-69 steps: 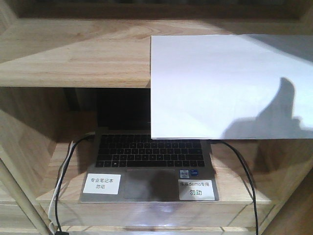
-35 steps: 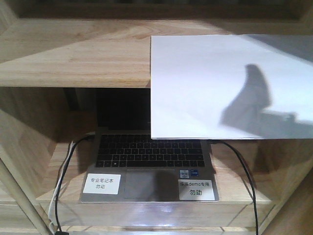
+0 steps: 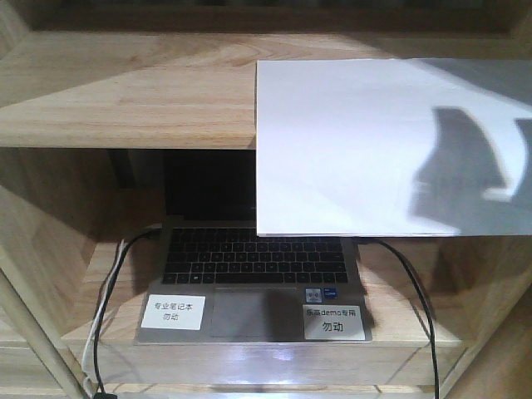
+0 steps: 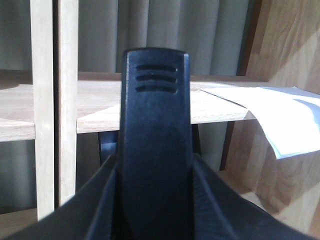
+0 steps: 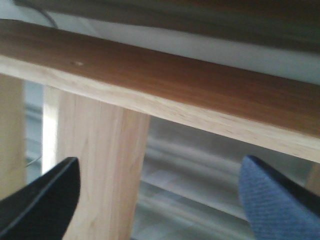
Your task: Grab stapler and paper to desk for stapling
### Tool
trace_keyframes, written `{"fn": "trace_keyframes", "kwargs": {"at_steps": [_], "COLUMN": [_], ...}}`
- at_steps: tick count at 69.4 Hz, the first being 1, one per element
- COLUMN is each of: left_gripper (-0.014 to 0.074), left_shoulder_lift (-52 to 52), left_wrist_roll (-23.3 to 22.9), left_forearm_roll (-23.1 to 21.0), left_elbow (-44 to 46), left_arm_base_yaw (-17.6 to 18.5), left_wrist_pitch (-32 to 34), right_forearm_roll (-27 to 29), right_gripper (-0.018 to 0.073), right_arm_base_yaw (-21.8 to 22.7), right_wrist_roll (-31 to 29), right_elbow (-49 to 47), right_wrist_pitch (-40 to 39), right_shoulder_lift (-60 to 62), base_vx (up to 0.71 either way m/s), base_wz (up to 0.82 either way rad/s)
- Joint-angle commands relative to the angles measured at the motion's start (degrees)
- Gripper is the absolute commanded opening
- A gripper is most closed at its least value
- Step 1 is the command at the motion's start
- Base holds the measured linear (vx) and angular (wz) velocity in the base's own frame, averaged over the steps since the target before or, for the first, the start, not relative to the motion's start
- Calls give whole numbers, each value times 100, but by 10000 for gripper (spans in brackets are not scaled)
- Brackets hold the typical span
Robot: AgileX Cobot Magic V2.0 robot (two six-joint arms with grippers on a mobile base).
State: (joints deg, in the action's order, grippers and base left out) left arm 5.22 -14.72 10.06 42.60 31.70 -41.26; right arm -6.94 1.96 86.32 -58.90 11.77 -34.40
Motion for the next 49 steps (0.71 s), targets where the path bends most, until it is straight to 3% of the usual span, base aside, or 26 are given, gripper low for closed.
{"fn": "trace_keyframes", "kwargs": {"at_steps": [1,12,27,39,49], "left_gripper": [-6,-6,-6,-6,-6], "left_shoulder_lift": [107,107,107,107,107], "left_wrist_roll": [-12,-12,-12,-12,-12], "left_forearm_roll": [41,41,41,41,41], "left_elbow": [135,135,135,135,135], "left_arm_base_yaw": [22,22,22,22,22], "left_wrist_pitch": [652,652,652,652,652], "right_forearm_roll": [19,19,19,-48,-369], "right_gripper": [591,591,591,591,591], "right_arm_base_yaw": [21,21,-119,-1022,-2074], "right_wrist_roll": [176,383,380,350,350], "right_elbow": [363,1336,2261,2716,2926], "right_wrist_pitch": [-952,-1651,-1723,-1709,-1671], "right_shoulder_lift": [93,432,1030,1336,1437], "base_vx": [0,0,0,0,0], "base_wz": [0,0,0,0,0]}}
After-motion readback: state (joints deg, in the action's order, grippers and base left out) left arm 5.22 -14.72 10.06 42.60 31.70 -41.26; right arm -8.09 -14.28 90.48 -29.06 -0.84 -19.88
